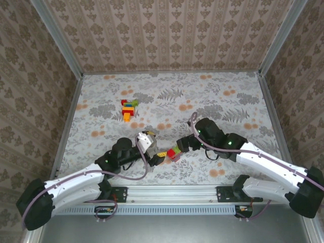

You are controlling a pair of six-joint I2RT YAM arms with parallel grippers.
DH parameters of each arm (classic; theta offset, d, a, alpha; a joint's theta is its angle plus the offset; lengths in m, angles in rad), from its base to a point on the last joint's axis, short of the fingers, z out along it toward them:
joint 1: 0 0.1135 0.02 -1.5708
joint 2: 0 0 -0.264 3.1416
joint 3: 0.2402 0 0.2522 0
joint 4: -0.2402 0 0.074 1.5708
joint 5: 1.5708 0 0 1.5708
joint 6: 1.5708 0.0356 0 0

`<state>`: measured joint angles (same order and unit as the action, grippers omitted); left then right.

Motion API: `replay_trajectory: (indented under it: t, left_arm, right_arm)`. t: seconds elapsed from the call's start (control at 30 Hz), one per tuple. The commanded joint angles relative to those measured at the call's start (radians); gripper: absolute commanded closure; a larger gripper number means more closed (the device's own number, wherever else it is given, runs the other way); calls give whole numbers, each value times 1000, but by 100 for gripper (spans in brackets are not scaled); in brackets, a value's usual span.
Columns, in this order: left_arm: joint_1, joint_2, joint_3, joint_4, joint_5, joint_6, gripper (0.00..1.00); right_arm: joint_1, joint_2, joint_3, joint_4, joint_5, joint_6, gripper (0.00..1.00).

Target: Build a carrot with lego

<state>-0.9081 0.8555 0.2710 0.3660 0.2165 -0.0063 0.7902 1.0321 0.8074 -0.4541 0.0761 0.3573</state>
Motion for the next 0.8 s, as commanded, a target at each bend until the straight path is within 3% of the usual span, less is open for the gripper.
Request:
replay_trajectory:
  t: [0.0,0.2,0.53,0.77]
  left_arm:
    - [3,40,-2,54,57,2,0]
    - [2,92,25,51,134,-2,0]
    - [3,-48,-7,-15,115,17,0]
    - [2,7,9,-7,129,20,0]
  right_arm:
    - [6,-18,33,-50,27,-29,0]
    - [6,50,24,-73,-102,-34,0]
    - [6,154,-17,-33,-130,-16,0]
    - [6,155,-4,-45,-119,-28,0]
